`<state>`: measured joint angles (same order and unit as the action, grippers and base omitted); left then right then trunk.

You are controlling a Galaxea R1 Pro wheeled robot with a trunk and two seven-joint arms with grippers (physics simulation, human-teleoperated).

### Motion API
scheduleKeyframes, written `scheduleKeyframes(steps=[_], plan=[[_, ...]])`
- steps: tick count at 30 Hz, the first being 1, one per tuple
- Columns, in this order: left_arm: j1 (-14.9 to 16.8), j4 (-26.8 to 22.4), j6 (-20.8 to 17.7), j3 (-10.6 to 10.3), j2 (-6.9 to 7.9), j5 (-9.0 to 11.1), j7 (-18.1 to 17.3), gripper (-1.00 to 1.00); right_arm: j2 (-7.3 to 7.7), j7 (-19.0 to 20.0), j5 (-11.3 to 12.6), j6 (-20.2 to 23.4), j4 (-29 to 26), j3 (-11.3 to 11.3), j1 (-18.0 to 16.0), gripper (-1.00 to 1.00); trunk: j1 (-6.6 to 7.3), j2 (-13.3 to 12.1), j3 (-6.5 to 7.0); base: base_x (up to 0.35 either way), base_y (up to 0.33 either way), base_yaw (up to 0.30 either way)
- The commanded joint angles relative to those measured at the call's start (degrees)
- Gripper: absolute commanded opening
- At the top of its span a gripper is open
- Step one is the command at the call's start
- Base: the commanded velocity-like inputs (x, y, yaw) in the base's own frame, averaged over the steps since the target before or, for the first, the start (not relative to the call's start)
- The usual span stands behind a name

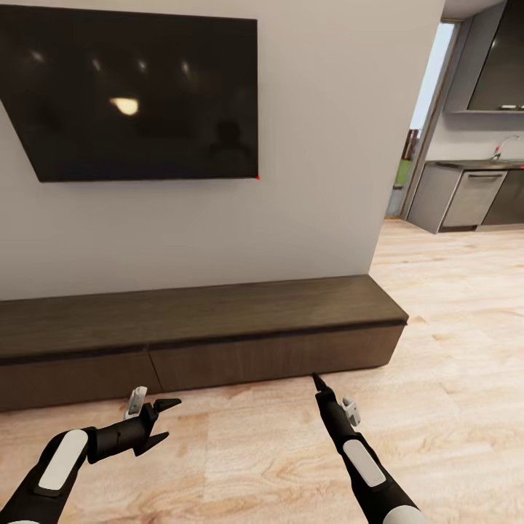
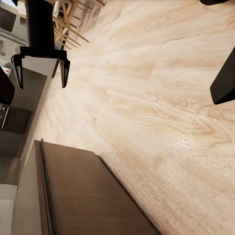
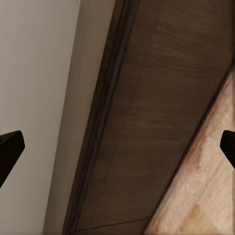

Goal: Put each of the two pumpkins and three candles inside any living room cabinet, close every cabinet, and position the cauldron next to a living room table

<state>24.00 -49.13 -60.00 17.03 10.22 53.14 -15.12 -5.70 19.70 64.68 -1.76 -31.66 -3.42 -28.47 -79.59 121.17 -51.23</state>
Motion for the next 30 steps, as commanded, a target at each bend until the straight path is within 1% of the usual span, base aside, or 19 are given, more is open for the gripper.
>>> scheduleKeyframes(steps=[1, 5, 8, 9, 19, 28, 30], plan=[[0.0, 0.0, 0.0, -0.02, -0.01, 0.04, 0.0, 1.0, 0.0, -0.01, 0.0, 0.0, 0.01, 0.0, 0.0, 1.0, -0.23, 0.42, -0.18, 0.0, 0.0, 0.0], [-0.01, 0.0, 0.0, 0.07, 0.05, 0.04, 0.0, 1.0, -0.01, 0.06, 0.0, 0.0, 0.02, 0.0, 0.0, 1.0, -1.1, 2.02, -0.9, 0.0, 0.0, 0.015], [-0.01, 0.0, 0.0, -0.01, 0.01, 0.04, 0.0, 1.0, -0.01, 0.13, 0.0, 0.0, 0.02, 0.0, 0.0, 1.0, -1.76, 3.22, -1.44, 0.0, 0.0, 0.165], [-0.01, 0.0, 0.0, -0.01, 0.0, 0.04, 0.0, 1.0, -0.01, 0.14, 0.0, 0.0, 0.02, 0.0, 0.0, 1.0, -1.98, 3.62, -1.62, 0.0, 0.0, 0.243], [-0.01, 0.0, 0.0, 0.12, 0.02, 0.04, 0.0, 1.0, -0.01, 0.24, 0.0, -0.02, 0.19, 0.08, 0.0, 1.0, -1.98, 3.62, -1.62, 0.0, 0.0, 0.282], [-0.01, 0.0, 0.0, 0.18, 0.05, 0.04, 0.0, 1.0, -0.01, 0.42, -0.01, -0.14, 0.08, 0.01, 0.0, 1.0, -3.96, 7.23, -3.24, 0.0, 0.0, 0.291], [0.02, 0.0, 0.0, 0.19, 0.03, 0.04, 0.0, 1.0, 0.08, 0.45, 0.0, -0.13, 0.04, -0.32, 0.0, 1.0, -4.4, 8.04, -3.6, 0.0, 0.0, 0.291]])
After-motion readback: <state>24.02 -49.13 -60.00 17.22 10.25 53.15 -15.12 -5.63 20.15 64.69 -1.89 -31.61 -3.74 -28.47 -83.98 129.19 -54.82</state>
